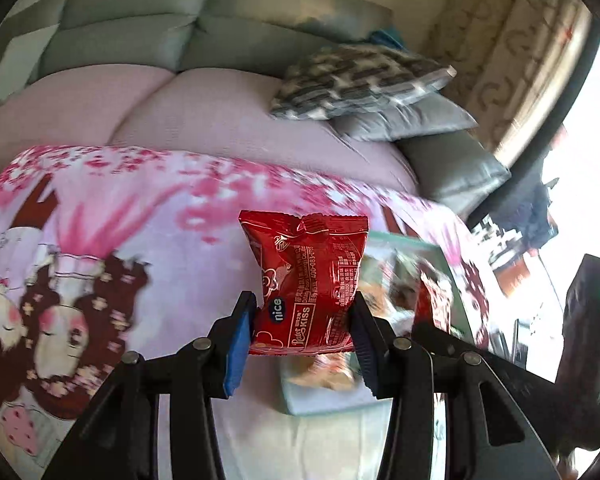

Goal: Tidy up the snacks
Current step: 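Carry the envelope pack with the right gripper while the left gripper carries the biscuit pack, then lower the envelope pack into the tray while the left gripper releases the biscuit pack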

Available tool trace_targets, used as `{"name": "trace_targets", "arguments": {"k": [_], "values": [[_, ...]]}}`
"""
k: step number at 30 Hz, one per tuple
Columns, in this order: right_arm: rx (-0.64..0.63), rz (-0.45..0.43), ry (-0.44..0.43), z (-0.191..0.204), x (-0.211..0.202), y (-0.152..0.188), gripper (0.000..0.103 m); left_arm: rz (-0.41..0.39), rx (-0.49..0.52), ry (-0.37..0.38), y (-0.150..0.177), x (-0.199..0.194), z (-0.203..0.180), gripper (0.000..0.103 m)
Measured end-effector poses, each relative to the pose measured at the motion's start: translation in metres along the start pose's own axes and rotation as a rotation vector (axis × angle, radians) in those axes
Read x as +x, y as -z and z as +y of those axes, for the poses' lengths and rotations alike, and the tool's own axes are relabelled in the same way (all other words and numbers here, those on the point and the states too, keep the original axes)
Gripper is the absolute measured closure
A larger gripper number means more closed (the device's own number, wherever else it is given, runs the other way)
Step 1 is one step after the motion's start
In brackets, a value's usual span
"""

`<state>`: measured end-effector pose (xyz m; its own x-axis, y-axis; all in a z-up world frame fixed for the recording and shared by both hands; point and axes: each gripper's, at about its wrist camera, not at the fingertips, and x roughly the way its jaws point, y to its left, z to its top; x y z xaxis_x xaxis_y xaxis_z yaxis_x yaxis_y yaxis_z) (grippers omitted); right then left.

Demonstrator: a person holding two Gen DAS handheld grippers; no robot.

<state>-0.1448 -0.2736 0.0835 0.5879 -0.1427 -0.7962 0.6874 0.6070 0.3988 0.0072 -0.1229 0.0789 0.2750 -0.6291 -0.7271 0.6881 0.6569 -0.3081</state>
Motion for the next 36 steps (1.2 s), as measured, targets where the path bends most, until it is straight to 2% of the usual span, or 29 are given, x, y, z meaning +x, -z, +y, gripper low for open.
{"name": "trace_targets", "arguments": {"k": [5,9,20,25,26,29,33,34,35,36], "values": [[0.069,-0.031,0.063,-0.035,-0.002,-0.002,0.056,0.064,0.068,0.015,0.014,0.026,-0.027,0.055],[0.079,-0.050,0.092,-0.042,0.005,-0.007,0.056,0.112,0.081,0.008,0.023,0.041,-0.033,0.055],[0.082,0.013,0.112,-0.051,0.049,-0.011,0.056,0.206,0.102,-0.009,0.041,0.075,-0.040,0.055],[0.063,0.028,0.116,-0.047,0.056,-0.008,0.055,0.212,0.098,-0.016,0.045,0.075,-0.039,0.054],[0.061,0.030,0.111,-0.047,0.056,-0.007,0.054,0.213,0.094,-0.017,0.046,0.074,-0.039,0.052],[0.065,0.041,0.106,-0.048,0.058,-0.004,0.054,0.235,0.090,-0.035,0.047,0.075,-0.037,0.035],[0.058,0.056,0.118,-0.048,0.060,0.000,0.050,0.237,0.101,-0.060,0.050,0.069,-0.036,0.027],[0.056,0.055,0.119,-0.048,0.059,0.001,0.042,0.236,0.098,-0.067,0.051,0.066,-0.035,0.025],[0.054,0.051,0.121,-0.047,0.058,0.002,0.032,0.235,0.094,-0.074,0.052,0.064,-0.033,0.018],[0.052,0.046,0.125,-0.047,0.056,0.003,0.029,0.234,0.090,-0.084,0.054,0.061,-0.031,0.015]]}}
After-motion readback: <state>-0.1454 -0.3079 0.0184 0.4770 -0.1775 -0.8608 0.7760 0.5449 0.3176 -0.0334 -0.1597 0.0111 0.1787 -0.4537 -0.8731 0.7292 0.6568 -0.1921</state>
